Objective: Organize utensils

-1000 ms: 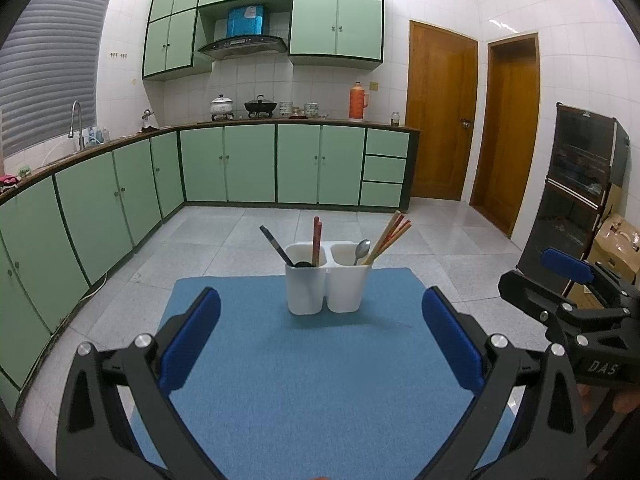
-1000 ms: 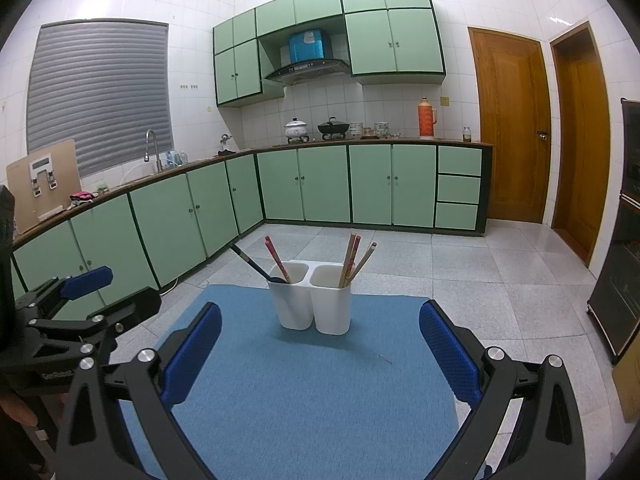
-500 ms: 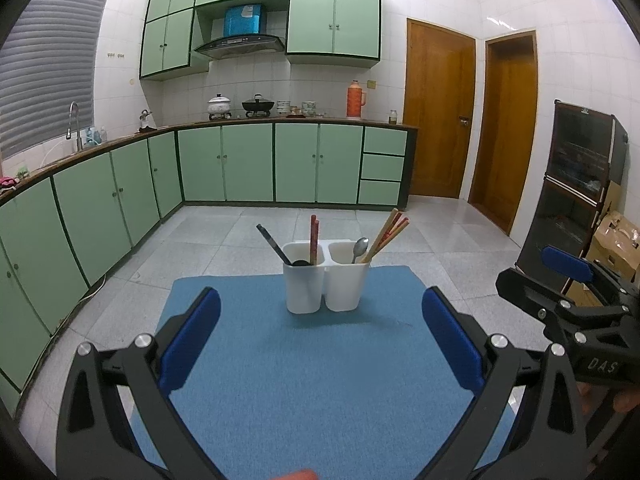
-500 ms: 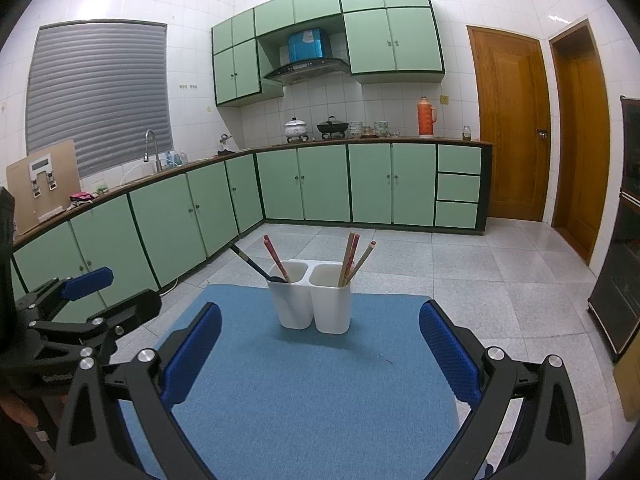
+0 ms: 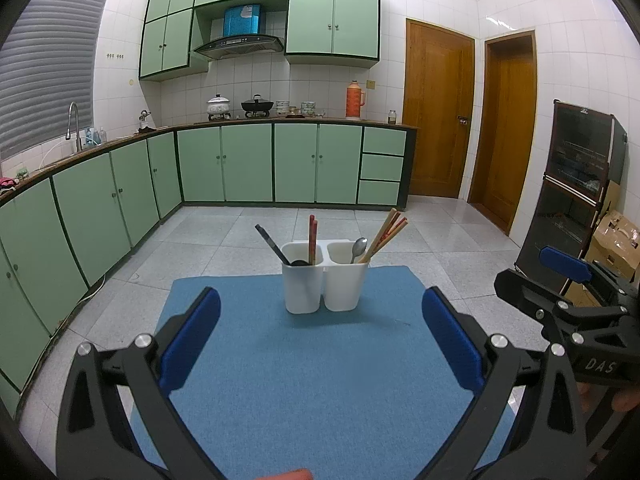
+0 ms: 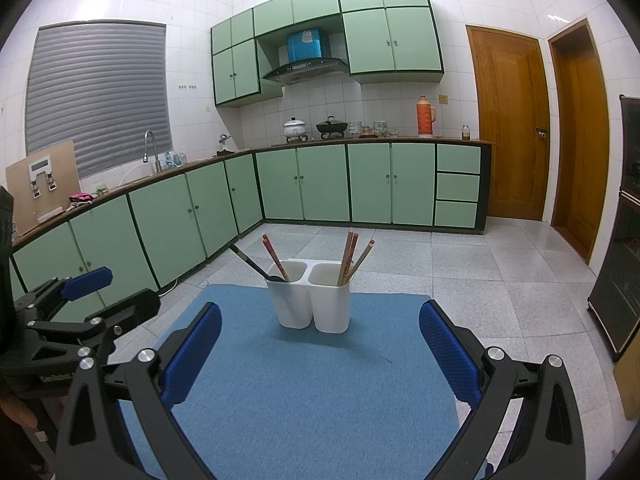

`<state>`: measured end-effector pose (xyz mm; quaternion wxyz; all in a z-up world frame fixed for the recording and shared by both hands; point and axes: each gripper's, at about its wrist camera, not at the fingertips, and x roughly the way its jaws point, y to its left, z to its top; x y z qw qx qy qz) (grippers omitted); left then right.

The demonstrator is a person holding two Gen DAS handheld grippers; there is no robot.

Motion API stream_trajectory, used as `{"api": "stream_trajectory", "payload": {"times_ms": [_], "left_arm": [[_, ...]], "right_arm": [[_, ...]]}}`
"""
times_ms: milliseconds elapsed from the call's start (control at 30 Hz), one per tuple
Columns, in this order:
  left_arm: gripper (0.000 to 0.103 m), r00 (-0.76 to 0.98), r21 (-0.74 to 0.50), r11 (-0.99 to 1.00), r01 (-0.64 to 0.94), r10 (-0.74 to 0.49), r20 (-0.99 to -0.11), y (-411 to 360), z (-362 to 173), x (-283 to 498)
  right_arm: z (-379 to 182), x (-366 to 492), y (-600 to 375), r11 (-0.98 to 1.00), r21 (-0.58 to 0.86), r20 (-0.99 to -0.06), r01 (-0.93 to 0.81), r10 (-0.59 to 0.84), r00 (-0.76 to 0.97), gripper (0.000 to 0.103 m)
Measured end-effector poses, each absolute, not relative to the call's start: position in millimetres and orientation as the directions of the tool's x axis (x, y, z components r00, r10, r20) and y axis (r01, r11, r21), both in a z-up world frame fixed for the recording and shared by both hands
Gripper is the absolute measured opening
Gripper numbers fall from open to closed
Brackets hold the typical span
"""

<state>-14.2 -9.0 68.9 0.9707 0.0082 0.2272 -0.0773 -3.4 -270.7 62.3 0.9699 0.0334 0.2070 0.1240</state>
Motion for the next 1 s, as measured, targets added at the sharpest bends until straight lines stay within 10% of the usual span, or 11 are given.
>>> {"api": "stream_trajectory", "payload": {"times_ms": [1000], "left_arm": [[0.098, 0.88, -0.037, 0.986, 0.162, -0.161, -0.447, -12.7, 59.3, -11.4]], "right_arm": [[60.2, -3.3, -272.3, 0.968, 0.114, -0.397, -0.226, 0.252, 0.883, 0.097]]}}
